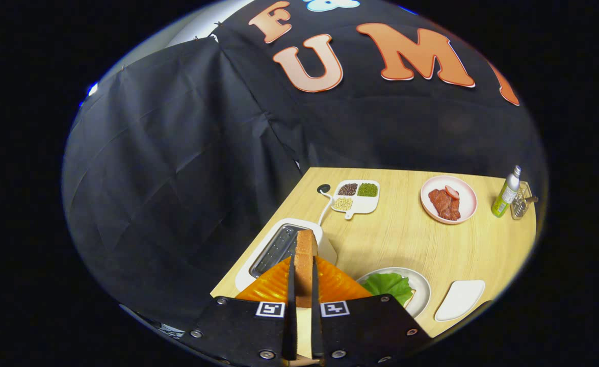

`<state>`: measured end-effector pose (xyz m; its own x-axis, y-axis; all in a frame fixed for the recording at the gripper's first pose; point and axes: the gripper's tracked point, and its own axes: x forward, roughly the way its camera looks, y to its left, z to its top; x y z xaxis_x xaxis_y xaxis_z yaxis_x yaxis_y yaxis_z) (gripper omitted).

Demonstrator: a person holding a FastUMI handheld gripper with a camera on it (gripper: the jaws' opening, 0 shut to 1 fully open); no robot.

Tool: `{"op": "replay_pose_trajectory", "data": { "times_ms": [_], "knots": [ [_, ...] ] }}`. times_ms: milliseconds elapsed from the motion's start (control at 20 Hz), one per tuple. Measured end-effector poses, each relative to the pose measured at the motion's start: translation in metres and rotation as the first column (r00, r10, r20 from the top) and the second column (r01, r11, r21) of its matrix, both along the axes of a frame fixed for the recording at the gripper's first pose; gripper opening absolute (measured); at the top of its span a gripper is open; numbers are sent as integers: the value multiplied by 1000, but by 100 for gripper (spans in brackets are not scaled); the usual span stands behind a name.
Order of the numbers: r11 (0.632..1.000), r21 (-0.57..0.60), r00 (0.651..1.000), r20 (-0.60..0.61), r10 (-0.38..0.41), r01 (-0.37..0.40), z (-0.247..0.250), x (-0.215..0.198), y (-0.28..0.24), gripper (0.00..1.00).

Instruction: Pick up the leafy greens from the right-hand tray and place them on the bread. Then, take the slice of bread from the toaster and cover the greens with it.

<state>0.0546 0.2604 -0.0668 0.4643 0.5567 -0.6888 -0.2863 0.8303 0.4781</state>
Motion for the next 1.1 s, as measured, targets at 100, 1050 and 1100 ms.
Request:
{"op": "replay_pose_trajectory", "data": {
  "times_ms": [100, 1050, 1100],
  "knots": [
    [1000, 12, 1000, -25, -5, 5, -13, -5, -12, 11],
    [999, 37, 983, -186, 4, 3, -145, -45, -77, 11],
    [1000, 7, 984, -177, 3, -2, -151, -44, -84, 11]
  ]
}}
